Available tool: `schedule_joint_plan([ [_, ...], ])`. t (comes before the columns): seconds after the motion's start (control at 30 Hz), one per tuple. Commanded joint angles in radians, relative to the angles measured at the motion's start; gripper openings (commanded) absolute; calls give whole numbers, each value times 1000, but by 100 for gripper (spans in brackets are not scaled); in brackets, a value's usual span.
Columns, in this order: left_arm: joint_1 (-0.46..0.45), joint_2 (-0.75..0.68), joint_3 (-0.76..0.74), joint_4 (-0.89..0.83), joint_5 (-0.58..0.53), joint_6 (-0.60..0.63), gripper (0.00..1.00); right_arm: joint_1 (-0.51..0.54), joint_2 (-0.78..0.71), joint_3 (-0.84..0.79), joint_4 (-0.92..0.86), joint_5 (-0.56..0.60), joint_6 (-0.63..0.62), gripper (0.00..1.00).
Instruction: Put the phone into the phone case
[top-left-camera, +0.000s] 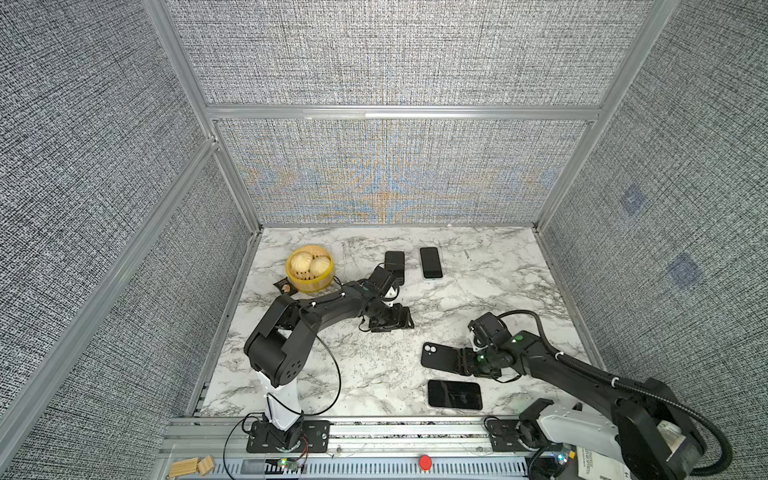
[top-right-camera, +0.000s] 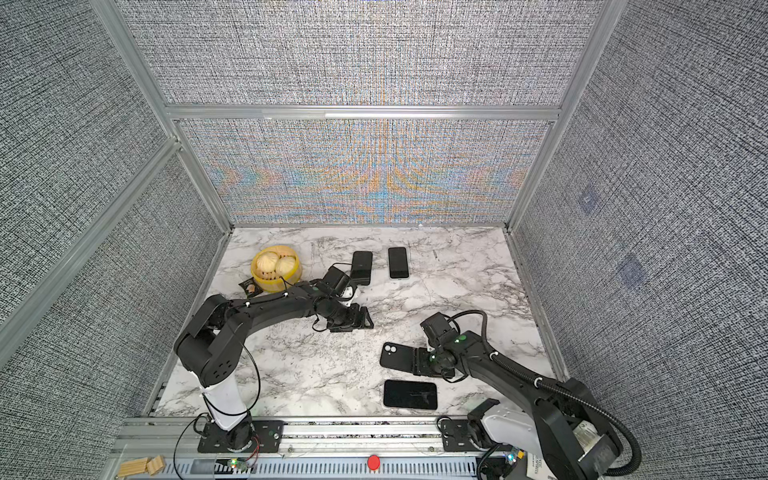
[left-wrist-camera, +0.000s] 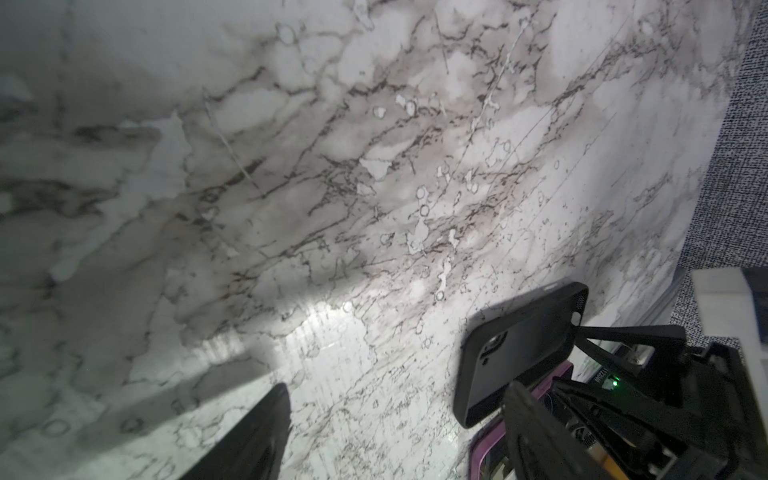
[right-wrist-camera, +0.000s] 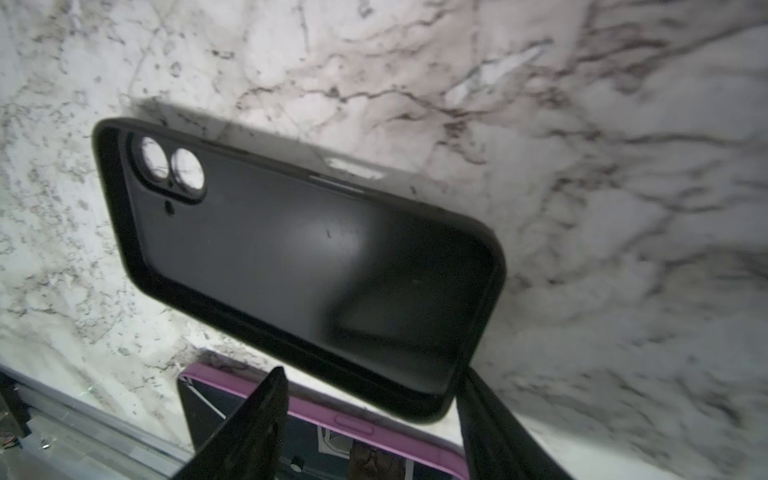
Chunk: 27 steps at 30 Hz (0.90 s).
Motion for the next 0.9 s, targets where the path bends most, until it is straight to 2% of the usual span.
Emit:
schedule_joint_plan([
  [0.0, 11, -16, -23, 17, 16, -3, 81, 28, 29, 0, 58, -54, 49, 65],
  [0.23, 76, -73, -125, 64, 52, -28, 81, 97, 103, 21, 213, -138, 77, 65],
  [0.57, 102, -163, -259, 109, 65, -63, 81, 226, 327, 193, 311, -174, -9, 68],
  [0.7, 101, -176, -299, 133, 81, -78, 81, 240, 316, 248, 244, -145, -81, 71],
  [0.87, 100, -181, -325, 168, 114, -89, 81, 301, 152, 285, -26, 61, -230, 83],
])
